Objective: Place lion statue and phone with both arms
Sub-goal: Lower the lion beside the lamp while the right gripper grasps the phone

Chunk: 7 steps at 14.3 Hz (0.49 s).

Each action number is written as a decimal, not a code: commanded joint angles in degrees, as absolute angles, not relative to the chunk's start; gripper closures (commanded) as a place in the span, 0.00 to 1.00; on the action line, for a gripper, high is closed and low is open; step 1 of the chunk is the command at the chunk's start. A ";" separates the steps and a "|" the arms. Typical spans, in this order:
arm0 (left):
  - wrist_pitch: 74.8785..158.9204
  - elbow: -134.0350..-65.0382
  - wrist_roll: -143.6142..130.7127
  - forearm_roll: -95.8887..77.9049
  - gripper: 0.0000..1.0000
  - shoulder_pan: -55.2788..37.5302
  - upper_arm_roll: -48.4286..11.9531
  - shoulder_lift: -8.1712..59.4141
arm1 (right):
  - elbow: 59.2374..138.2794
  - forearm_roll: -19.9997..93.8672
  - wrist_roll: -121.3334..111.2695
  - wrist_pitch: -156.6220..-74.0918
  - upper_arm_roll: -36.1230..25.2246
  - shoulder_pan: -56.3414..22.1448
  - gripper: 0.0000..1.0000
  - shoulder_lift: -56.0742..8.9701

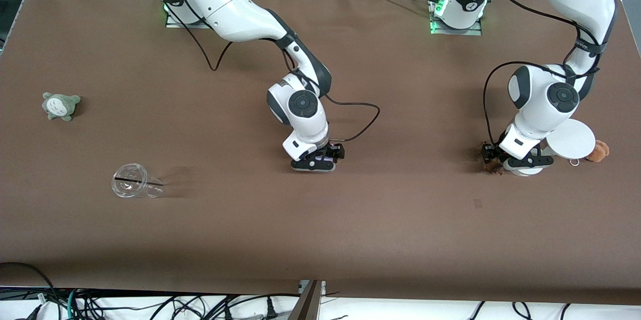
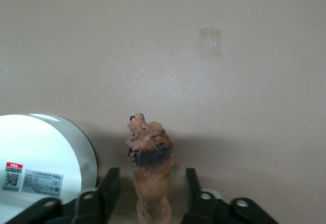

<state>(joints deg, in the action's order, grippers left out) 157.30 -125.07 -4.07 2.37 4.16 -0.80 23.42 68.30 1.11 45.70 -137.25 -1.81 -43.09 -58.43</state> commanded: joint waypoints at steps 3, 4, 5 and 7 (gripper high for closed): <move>147.68 -125.42 -3.60 2.11 0.00 4.13 -1.93 14.70 | 67.06 -1.32 47.64 -136.93 -2.55 -43.95 0.03 -59.59; 145.05 -125.51 -4.56 2.11 0.00 3.78 -2.28 12.85 | 67.15 -1.32 47.64 -136.93 -2.55 -43.95 0.10 -59.59; 142.06 -125.25 -6.48 2.11 0.00 3.61 -3.42 10.92 | 67.15 -1.32 47.64 -136.76 -2.55 -43.95 0.21 -59.59; 135.12 -122.45 -9.57 2.11 0.00 3.60 -4.83 8.89 | 67.15 -1.32 47.11 -136.67 -2.55 -43.86 0.48 -59.50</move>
